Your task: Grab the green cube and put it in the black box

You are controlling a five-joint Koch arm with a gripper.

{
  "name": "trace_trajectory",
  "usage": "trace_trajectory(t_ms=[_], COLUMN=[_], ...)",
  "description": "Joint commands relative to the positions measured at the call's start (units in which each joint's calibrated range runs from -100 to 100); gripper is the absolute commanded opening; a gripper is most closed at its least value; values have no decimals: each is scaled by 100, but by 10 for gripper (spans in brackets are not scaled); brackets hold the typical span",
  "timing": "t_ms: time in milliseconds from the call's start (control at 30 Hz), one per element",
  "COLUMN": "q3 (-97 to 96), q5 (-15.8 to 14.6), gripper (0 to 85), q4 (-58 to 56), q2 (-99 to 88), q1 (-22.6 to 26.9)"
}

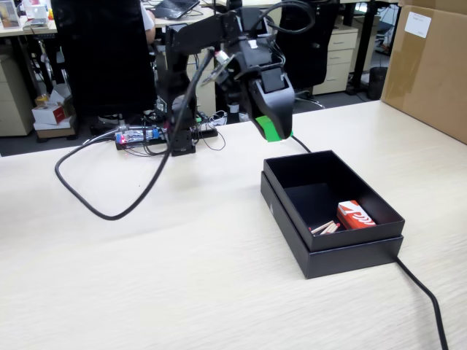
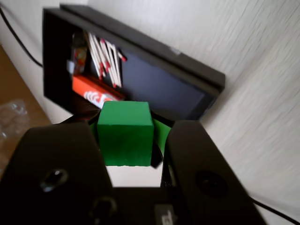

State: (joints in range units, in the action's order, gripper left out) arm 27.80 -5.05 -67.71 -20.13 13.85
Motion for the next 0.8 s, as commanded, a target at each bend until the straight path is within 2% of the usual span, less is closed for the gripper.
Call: trace_trajectory(t_ms=[0, 400, 767], q3=[756, 1699, 1355], q5=[-93, -283, -347], gripper=[39, 39, 40], q4=[-6, 192, 218], q2=[366, 3350, 4061], q1=[176, 357, 391])
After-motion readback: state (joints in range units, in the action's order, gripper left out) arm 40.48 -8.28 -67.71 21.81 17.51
